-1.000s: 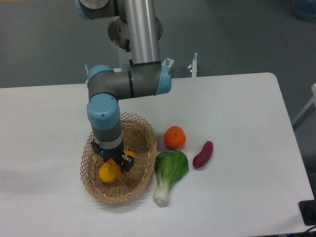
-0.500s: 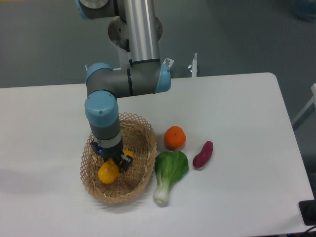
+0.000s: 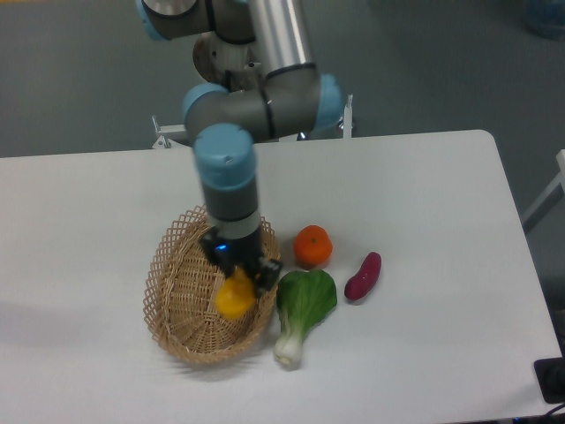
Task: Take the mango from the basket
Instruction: 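Lift the mango out of the basket and carry it beside the orange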
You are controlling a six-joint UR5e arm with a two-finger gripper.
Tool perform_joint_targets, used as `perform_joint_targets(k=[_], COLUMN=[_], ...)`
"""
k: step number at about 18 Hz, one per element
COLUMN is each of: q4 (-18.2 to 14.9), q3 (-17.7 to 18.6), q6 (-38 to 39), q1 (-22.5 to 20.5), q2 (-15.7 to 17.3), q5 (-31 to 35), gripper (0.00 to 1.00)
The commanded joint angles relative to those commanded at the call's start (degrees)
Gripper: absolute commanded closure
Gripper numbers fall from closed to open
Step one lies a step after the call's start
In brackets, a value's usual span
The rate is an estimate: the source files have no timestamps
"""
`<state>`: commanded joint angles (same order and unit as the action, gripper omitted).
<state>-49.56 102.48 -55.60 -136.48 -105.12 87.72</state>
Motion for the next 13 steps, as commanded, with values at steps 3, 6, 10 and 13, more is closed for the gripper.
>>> perform_joint_targets(k=[3, 6, 10, 13], q4=[-2.2, -4.6, -5.4, -5.9], q3=[-0.3, -0.9, -1.0, -1.1], q6=[-7.9, -16.5, -26.3, -31.2], q1=[-5.8, -11.6, -17.1, -20.3], q2=[1.8, 2.5, 2.7, 2.7], q5=[-1.0, -3.2, -3.7, -3.8], gripper=[0.46, 0.46, 0.46, 0.46])
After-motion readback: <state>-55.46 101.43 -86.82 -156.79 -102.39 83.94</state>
